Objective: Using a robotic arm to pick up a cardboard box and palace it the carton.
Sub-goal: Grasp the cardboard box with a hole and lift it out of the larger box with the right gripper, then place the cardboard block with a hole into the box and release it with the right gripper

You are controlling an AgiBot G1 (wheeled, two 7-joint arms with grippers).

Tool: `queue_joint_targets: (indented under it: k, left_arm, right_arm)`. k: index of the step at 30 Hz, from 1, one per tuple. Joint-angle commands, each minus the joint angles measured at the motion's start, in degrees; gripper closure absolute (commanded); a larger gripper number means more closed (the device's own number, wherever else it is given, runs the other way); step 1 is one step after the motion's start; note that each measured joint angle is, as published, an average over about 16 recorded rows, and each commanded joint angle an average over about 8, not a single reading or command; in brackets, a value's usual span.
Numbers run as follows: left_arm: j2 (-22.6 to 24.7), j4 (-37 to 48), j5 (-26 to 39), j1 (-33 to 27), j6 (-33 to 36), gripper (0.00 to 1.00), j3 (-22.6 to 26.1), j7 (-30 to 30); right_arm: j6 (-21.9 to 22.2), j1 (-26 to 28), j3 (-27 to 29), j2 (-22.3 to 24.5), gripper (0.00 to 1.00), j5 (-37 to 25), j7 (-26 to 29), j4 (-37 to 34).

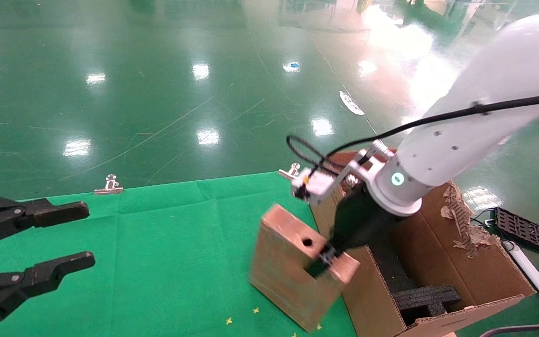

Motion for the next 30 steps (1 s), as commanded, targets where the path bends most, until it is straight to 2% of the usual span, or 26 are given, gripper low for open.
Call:
queue_joint_targets:
  k: [1, 7, 13, 18, 24, 30]
  left_arm:
    - [0.00, 0.00, 0.00, 0.00, 0.00, 1.00, 0.01, 0.00]
    - [-0.01, 0.00, -0.02, -0.01, -0.01, 1.00, 0.03, 0.01]
    - [-0.02, 0.00, -0.03, -0.01, -0.02, 1.00, 0.05, 0.03]
    - [-0.03, 0.00, -0.05, -0.01, -0.03, 1.00, 0.07, 0.03]
    - [-0.04, 0.00, -0.06, -0.02, -0.04, 0.98, 0.09, 0.05]
    - [-0.05, 0.00, -0.08, -0.02, -0.05, 0.23, 0.11, 0.06]
  right_arm:
    - [2.25, -0.05, 1.11, 1.55, 1.00, 0.75, -1.40, 0.79]
    - [7.27, 4.19, 6.03, 8.20, 1.00, 1.66, -8.75, 0.14]
    - [8.77, 10.26, 9.13, 13.93, 1.00, -1.50, -11.37, -2.84]
    - [6.55, 14.39, 9.28, 16.98, 1.00, -7.13, -11.73, -7.87]
    - [0.21, 16.48, 6.96, 18.07, 1.00, -13.77, -12.16, -14.86]
    - [-6.05, 14.20, 3.84, 17.39, 1.00, -15.52, -12.98, -21.12]
